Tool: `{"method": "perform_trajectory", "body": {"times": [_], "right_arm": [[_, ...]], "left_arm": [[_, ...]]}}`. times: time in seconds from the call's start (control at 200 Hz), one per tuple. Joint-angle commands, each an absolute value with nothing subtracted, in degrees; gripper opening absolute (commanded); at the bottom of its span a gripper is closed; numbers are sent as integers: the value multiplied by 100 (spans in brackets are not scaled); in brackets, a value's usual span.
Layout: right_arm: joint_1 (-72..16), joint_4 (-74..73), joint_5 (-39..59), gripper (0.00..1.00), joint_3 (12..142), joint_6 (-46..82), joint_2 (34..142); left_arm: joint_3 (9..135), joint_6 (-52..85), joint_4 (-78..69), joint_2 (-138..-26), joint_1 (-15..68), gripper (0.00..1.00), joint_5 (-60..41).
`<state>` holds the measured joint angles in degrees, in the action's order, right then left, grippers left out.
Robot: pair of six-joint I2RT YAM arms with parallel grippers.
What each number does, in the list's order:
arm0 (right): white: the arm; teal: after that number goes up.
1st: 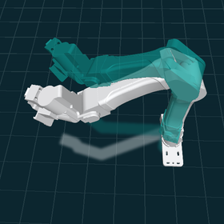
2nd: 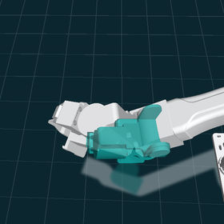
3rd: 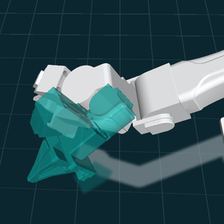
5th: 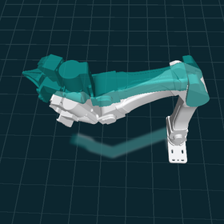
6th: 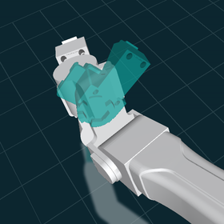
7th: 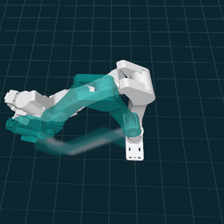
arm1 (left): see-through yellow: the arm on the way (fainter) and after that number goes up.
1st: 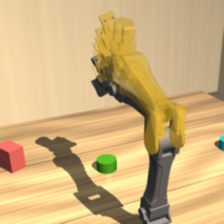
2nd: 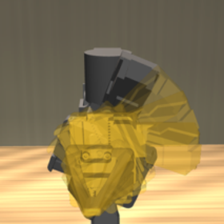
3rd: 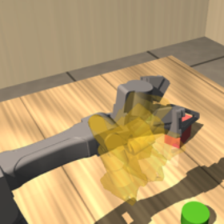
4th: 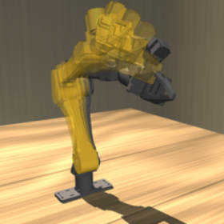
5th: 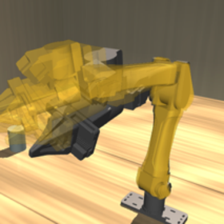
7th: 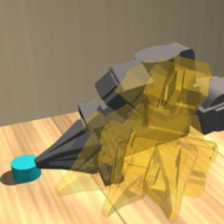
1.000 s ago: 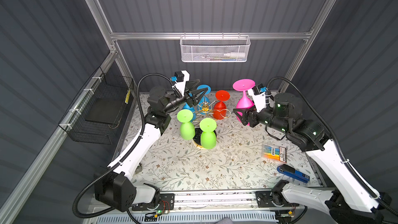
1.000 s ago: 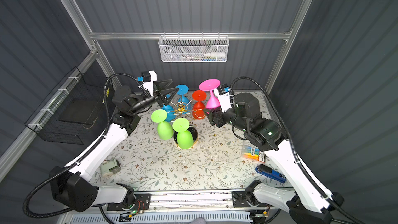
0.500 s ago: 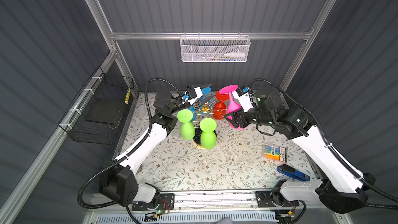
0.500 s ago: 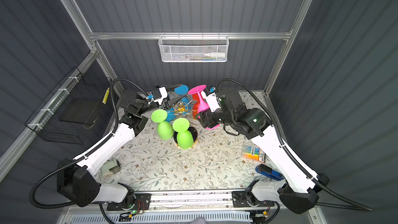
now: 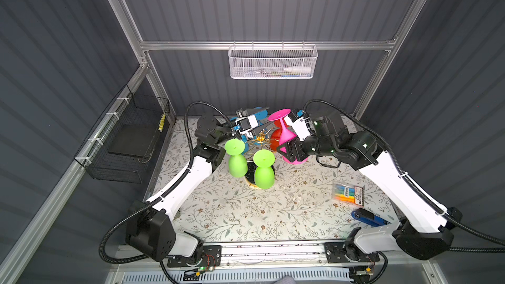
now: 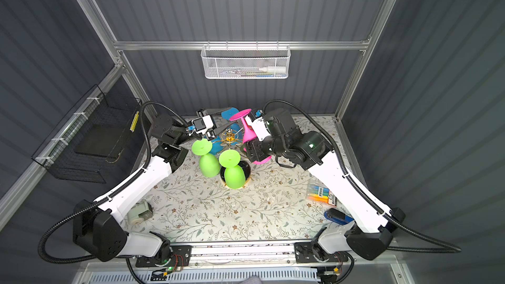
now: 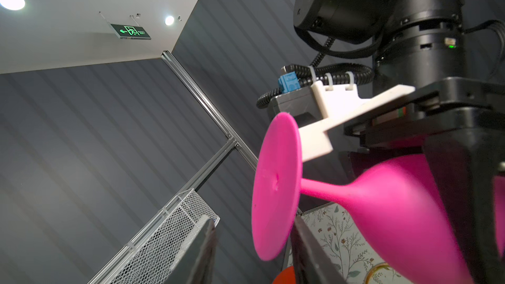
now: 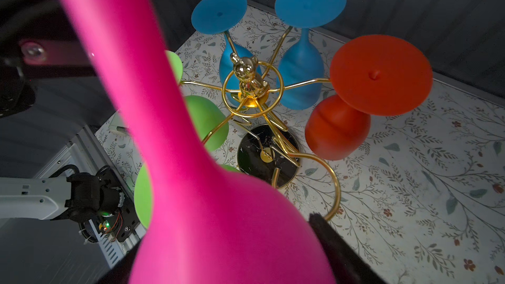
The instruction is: Take the wine glass off the wine glass rack
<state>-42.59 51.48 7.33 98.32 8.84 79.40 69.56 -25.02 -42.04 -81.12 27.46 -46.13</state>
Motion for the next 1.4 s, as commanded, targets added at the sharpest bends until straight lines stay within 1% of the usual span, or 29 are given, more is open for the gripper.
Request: {"method": "perform_trajectory", "body": {"times": [0.0,0.125,0.25,0.39,0.495,0.63,0.775,0.875,0.96,1.121,1.201,1.286,1.396], "right_arm": [[-4301,5175,885,62,10027,937,8023],[-4325,5220,908,61,10098,954,8090],[-4332,5258,922,61,10107,963,8124],[-4342,5273,967,62,10110,976,8130],[-4348,5254,955,65,10093,994,8105],[-4342,5178,940,72,10034,1011,8043],[-4337,4972,847,82,9886,1121,7891],[-4326,4631,729,86,9651,1208,7641],[-4303,4235,678,88,9379,1321,7355],[-4164,3514,803,90,8875,1530,6813],[-4046,3099,936,90,8523,1650,6470],[-3895,2661,1093,90,8084,1824,6000],[-3615,2261,1287,89,7544,2139,5496]], "left_arm": [[6866,-2587,-4438,-7938,2795,43,-4632],[6851,-2627,-4400,-7919,2795,38,-4644],[6887,-2631,-4355,-7945,2804,29,-4697],[6926,-2630,-4351,-7975,2817,21,-4616],[6946,-2624,-4335,-7970,2821,12,-4579],[6935,-2592,-4263,-7913,2821,0,-4289],[6857,-2354,-4254,-7842,2821,0,-3873],[6816,-1969,-4127,-7755,2821,0,-3483],[6894,-1476,-3733,-7668,2821,0,-2918],[7158,-476,-2567,-7537,2818,0,-1685],[7377,-131,-1771,-7511,2812,0,-1305],[7525,161,-1253,-7473,2808,0,-1068],[7398,458,-1280,-7362,2812,0,-1167]]}}
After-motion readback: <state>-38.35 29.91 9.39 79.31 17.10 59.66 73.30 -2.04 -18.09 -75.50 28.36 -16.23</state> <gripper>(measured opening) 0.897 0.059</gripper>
